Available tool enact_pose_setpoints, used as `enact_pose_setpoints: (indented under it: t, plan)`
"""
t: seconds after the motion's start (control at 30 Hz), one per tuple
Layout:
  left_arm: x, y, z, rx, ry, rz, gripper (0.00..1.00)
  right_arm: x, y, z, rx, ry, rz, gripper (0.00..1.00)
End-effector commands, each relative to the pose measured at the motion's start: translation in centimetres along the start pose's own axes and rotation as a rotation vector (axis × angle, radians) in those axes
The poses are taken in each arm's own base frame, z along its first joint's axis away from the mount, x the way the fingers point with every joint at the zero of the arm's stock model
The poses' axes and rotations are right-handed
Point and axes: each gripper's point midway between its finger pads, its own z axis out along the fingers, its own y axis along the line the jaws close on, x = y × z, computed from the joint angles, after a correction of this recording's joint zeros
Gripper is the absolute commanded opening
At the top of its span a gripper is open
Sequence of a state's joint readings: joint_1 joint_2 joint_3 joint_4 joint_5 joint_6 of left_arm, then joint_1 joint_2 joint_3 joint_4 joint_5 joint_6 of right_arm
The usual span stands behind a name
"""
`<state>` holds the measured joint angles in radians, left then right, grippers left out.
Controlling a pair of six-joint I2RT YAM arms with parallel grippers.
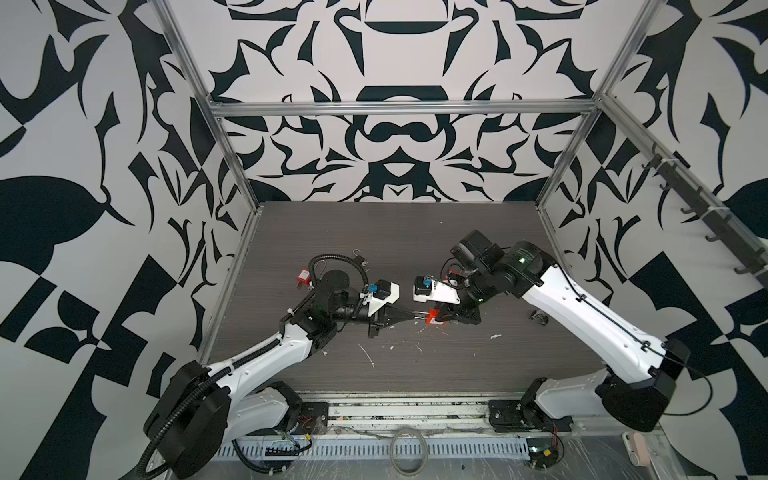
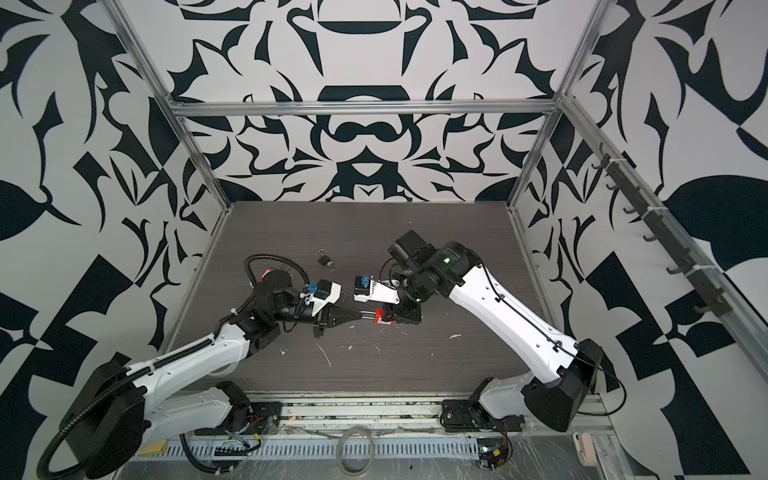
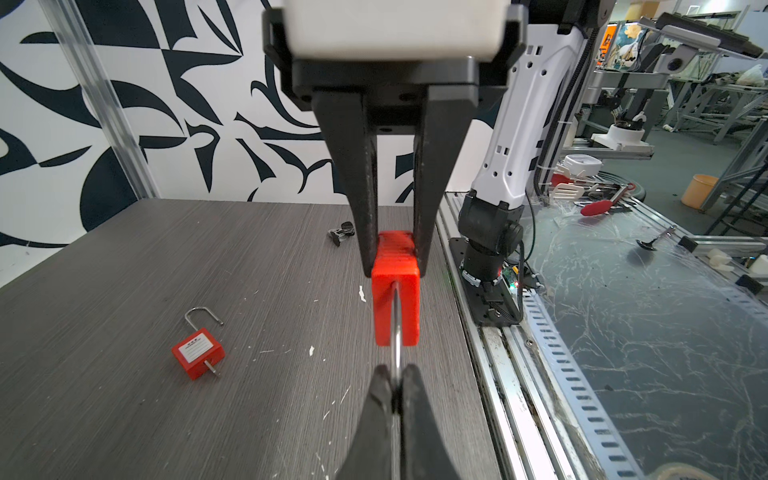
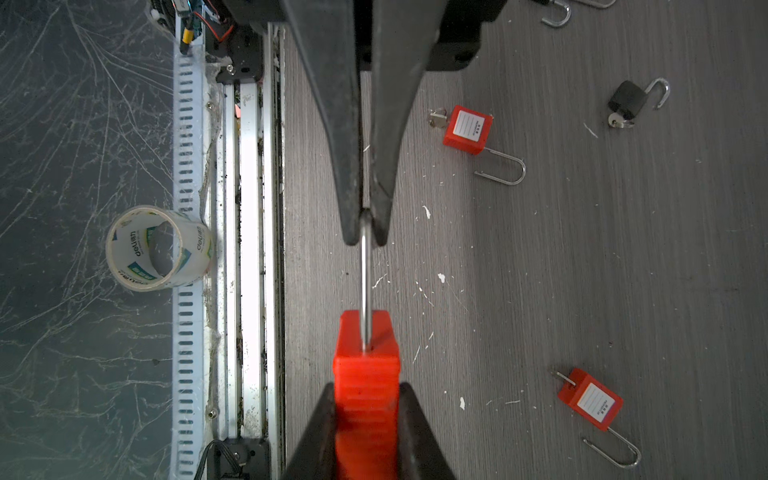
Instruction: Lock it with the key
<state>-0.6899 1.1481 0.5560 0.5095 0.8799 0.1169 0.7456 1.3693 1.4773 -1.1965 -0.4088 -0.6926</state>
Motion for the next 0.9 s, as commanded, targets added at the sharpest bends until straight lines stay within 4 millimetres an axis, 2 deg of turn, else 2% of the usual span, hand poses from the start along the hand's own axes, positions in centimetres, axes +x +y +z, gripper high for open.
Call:
enact_pose_setpoints:
  t: [0.0,0.1,0.23,0.33,0.53,0.73,0.87]
  plan:
    - [-0.9,-0.4,0.3,0.007,-0.040,0.037,0.00,-4.5,-0.2,-1.4,0.007,-0.189,-0.079,0.13]
    - [-1.0,-0.3,0.3,-0.001,-0.045,0.041,0.00,-4.8,-0.2,-1.5,0.014,-0.203,-0.089,0.15]
    - [-1.1,0.0,0.1,-0.029,-0.051,0.047,0.00,-3.5,0.2,-1.8,0.012,-0.146,-0.082,0.23]
    - [-1.1,0.1,0.1,-0.036,-0.053,0.047,0.00,-2.4,0.6,-2.3,0.020,-0.105,-0.070,0.40]
    - [-1.5,0.3,0.0,-0.043,-0.059,0.058,0.00,-2.1,1.1,-5.7,0.120,-0.106,-0.069,0.54]
    - [-2.2,0.0,0.1,-0.015,-0.062,0.063,0.00,1.8,1.1,-7.3,0.191,0.052,-0.001,0.56]
    - [-2.4,-0.2,0.0,-0.005,-0.058,0.068,0.00,2.6,0.8,-7.3,0.213,0.069,0.035,0.56]
